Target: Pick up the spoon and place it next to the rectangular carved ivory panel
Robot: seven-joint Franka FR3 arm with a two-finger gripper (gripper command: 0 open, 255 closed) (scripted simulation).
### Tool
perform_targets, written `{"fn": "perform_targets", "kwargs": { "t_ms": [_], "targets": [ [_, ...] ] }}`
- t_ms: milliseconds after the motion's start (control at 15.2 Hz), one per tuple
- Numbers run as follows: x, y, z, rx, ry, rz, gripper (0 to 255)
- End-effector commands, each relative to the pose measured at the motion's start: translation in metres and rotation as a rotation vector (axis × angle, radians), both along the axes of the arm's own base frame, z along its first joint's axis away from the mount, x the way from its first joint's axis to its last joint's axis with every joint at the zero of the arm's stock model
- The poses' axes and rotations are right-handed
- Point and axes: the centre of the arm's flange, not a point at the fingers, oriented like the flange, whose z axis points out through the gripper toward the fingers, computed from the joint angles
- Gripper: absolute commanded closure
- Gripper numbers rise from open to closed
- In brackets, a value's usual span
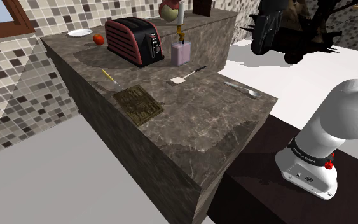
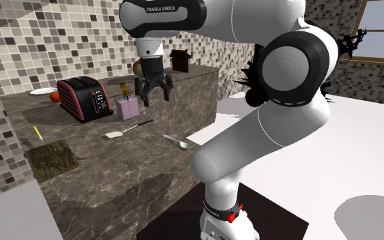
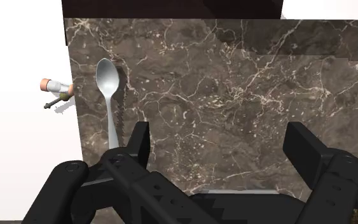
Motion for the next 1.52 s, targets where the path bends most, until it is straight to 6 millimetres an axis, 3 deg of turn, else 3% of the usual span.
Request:
{"fn": "perform_targets", "kwargs": {
  "t_ms": [0,1122,1386,1452],
  "targets": [
    [0.000,0.000,0.000,0.000,0.000,0.000,0],
    [0.081,-0.138,-0.173,0.101,0.024,-0.001,0],
    [0.100,-0.168,-0.215,0.125,0.029,-0.001,0],
    [0.099,-0.167,-0.220,0.125,0.029,-0.001,0]
  ]
}}
